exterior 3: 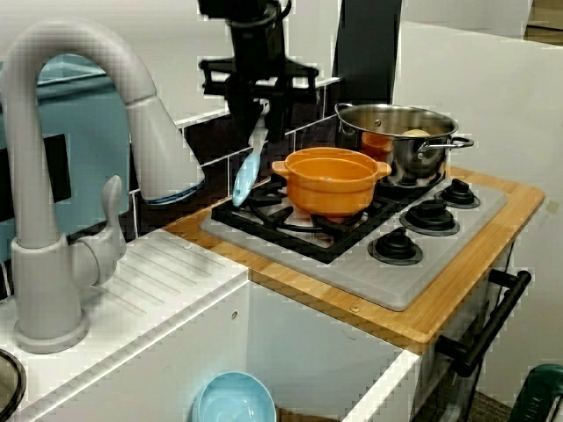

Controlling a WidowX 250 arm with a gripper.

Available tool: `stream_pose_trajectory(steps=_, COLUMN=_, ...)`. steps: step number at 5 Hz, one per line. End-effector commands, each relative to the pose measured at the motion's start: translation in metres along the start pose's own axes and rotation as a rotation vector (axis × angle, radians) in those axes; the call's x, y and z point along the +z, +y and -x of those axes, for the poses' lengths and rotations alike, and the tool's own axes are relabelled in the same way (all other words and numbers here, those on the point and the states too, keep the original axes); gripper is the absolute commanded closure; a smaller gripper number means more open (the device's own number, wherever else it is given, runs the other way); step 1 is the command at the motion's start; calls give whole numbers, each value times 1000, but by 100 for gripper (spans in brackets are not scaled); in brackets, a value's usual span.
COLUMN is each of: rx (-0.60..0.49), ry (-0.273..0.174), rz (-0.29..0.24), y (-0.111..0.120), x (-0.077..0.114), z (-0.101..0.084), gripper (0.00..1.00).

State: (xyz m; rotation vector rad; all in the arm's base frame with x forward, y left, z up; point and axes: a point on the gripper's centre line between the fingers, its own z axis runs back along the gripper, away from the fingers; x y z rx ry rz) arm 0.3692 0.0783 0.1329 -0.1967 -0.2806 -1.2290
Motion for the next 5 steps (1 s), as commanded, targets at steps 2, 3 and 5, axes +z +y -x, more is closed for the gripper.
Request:
stream_pose_trajectory(steps=2, rx=-66, ry=-44, rz=-77, y=-19, x=49, z=-18, gripper=100)
stream_pose_trajectory(steps=3, rx=-74, ry=-56, rz=-82, y=-23, x=55, z=-21, gripper=100)
stream_pose_trajectory(steps=5, rx=-94, ry=-77, rz=-85, y=-30, x=67, z=-27, gripper=100)
